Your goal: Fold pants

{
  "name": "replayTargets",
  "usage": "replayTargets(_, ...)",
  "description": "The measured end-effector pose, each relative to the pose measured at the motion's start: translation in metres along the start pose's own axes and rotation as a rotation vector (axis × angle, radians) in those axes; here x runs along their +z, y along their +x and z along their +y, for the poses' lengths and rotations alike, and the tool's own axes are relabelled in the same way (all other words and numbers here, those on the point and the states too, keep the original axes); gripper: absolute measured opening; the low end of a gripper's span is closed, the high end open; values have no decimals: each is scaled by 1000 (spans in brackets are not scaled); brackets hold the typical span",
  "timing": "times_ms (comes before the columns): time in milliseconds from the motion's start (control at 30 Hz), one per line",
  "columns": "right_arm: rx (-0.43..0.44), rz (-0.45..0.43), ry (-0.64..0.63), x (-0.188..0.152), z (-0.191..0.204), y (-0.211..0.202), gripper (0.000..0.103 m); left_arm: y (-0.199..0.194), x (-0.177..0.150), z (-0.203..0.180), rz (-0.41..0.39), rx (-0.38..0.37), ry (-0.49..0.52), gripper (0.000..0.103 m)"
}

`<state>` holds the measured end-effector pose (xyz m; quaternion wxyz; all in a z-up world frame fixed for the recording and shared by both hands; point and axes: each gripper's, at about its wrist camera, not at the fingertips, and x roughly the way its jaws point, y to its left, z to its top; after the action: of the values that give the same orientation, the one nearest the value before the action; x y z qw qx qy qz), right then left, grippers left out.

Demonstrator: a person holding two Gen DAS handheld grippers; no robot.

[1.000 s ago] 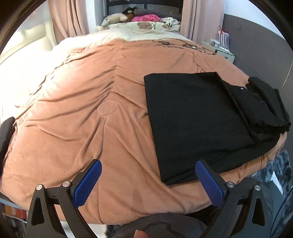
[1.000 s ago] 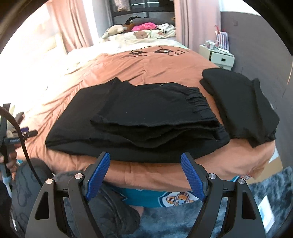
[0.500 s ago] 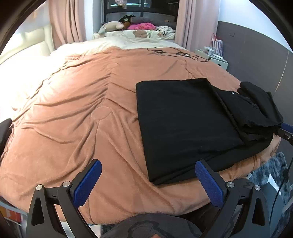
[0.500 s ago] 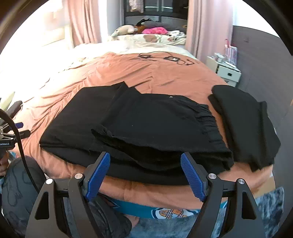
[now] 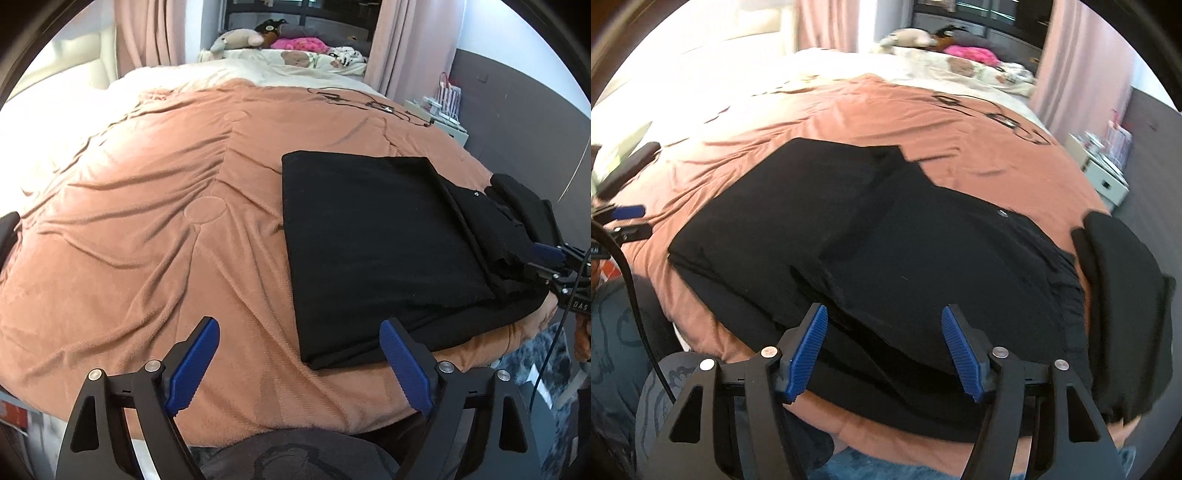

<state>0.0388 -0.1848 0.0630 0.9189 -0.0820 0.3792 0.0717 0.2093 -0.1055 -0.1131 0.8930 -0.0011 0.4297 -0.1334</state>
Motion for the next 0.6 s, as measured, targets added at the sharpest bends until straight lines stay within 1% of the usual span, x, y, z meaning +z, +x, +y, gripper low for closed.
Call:
replayTargets(67,18,5,-37,5,6,7,63,0,0,1,3,9,-9,90)
replayTargets(267,7,58,-117,11,17,30,63,2,1,3,8,-4,-37,90)
replayTargets(400,-14,95,-146,12,20,42,63,5,0,6,19,-8,-67,90)
replayTargets(600,-66,122,-188,14,27,49,63,8,0,7,34,-14,-84,90)
